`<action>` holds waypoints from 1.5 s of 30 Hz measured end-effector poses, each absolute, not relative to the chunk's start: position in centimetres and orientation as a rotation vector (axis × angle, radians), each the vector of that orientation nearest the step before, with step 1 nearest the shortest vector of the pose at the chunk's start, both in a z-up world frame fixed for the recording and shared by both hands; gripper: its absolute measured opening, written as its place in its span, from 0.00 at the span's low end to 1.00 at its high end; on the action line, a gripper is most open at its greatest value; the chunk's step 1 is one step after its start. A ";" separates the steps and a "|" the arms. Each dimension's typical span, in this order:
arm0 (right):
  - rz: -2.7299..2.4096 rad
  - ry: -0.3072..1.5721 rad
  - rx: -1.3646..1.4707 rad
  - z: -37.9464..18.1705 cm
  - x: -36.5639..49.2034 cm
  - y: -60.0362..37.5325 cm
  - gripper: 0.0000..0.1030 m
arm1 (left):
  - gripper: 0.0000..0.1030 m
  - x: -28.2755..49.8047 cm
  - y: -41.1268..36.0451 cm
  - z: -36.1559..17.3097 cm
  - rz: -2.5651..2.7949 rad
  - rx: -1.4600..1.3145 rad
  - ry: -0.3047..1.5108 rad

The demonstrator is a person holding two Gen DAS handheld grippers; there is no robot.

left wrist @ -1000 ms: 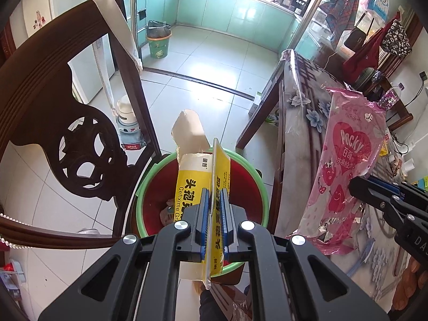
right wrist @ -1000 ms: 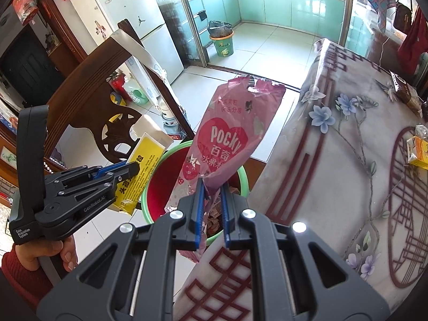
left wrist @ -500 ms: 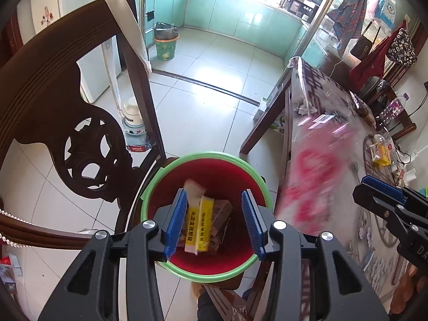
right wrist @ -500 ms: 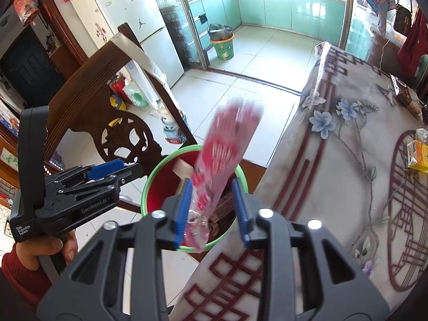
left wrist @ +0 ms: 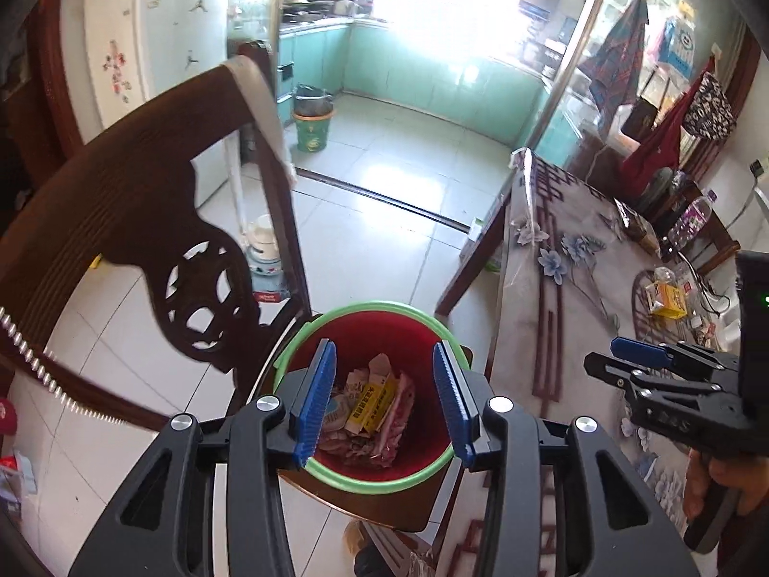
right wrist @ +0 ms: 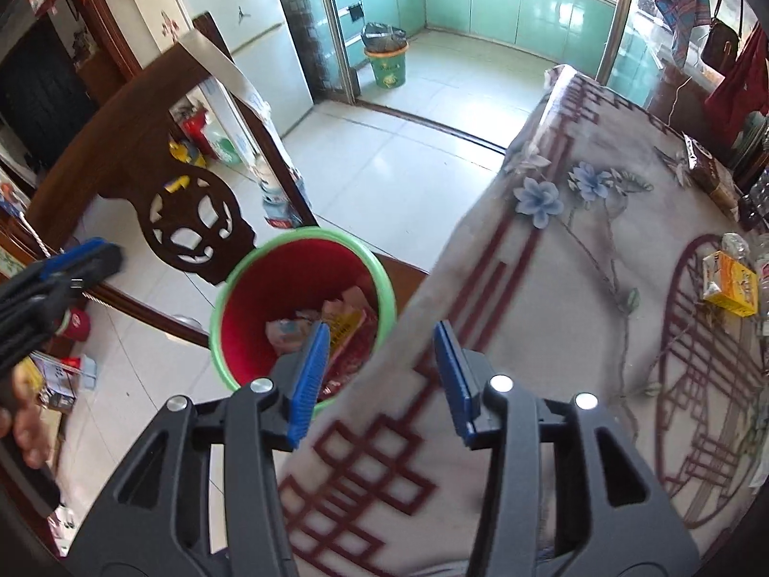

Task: Collect trash
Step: 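Grasp the white tissue with the right gripper while the left grasps the yellow iced tea carton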

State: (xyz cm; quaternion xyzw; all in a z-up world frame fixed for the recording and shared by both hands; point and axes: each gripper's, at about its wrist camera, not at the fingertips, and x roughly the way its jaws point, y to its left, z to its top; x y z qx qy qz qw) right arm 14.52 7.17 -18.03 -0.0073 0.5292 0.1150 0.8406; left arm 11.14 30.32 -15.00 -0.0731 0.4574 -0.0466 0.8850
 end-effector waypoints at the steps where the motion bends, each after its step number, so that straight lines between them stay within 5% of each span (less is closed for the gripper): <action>1: 0.235 1.127 -0.034 -18.2 14.6 6.8 0.43 | 0.39 10.4 30.6 -15.1 -0.083 -0.180 0.959; 11: 0.147 1.137 -0.037 -18.1 11.9 -1.8 0.44 | 0.39 7.9 24.0 -14.6 -0.113 -0.169 0.969; 30: -0.298 1.115 0.144 -19.7 -6.8 -38.6 0.49 | 0.40 4.5 -11.7 -17.4 -0.544 -0.015 1.071; 35: -0.447 1.067 0.219 -20.9 -8.2 -47.1 0.64 | 0.57 4.1 -16.3 -16.8 -0.584 0.051 1.062; 45: -0.625 1.113 0.360 -26.4 -5.9 -57.6 0.68 | 0.72 8.9 -22.3 -16.4 -0.634 0.248 0.950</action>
